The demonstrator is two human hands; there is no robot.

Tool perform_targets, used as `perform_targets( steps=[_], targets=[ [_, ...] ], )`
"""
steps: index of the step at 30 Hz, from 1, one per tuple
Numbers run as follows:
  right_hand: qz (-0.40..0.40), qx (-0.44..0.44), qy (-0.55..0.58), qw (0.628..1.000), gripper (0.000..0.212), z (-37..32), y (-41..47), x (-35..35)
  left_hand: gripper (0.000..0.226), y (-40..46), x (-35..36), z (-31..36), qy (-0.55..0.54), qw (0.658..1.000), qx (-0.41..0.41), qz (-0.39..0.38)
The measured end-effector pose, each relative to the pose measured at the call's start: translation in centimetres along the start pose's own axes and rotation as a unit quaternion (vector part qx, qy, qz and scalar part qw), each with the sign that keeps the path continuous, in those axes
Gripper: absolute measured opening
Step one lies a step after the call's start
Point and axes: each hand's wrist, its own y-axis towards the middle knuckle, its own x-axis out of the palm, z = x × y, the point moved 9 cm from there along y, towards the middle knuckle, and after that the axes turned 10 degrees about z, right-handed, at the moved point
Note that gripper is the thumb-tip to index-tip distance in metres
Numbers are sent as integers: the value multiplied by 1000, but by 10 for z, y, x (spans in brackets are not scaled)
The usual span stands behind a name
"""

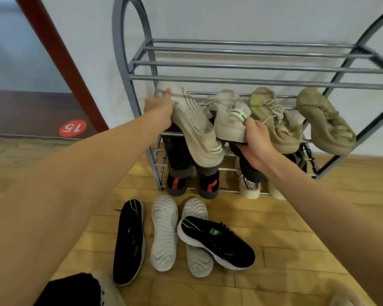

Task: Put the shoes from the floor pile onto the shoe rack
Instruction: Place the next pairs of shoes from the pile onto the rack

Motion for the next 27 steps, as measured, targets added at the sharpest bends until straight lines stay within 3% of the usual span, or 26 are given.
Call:
perform_targets(
  steps=[5,9,11,13,15,17,20,22,25,27],
  targets=[
    [8,-10,26,1000,16,4,21,15,57,13,19,0,-51,998,-20,19],
    [-19,-38,7,999,17,2,22,29,47,1,37,1,-10,1000,3,0],
    [-16,-32,20,999,17,2,25,32,39,-6,42,-6,21,999,5,-46],
    [-12,-26,27,999,15,1,27,34,27,-18,42,-7,75,990,57,-100],
    [-13,-21,30,999,9,1,27,37,26,-34,35,-3,173,963,157,-134],
    [-7,-15,26,1000,5,2,28,37,29,-47,23,-9,187,951,192,-155],
    [-2,-1,31,1000,17,1,34,34,76,-54,-12,-30,197,970,120,-71],
    [-3,6,22,1000,30,0,34,33,92,-67,-23,-54,190,978,3,-92],
    [3,6,6,1000,34,-4,32,31,84,-101,-11,-82,168,940,-155,-254],
    [8,3,7,1000,34,-6,31,31,56,-105,-1,-80,108,938,-147,-295]
  ],
)
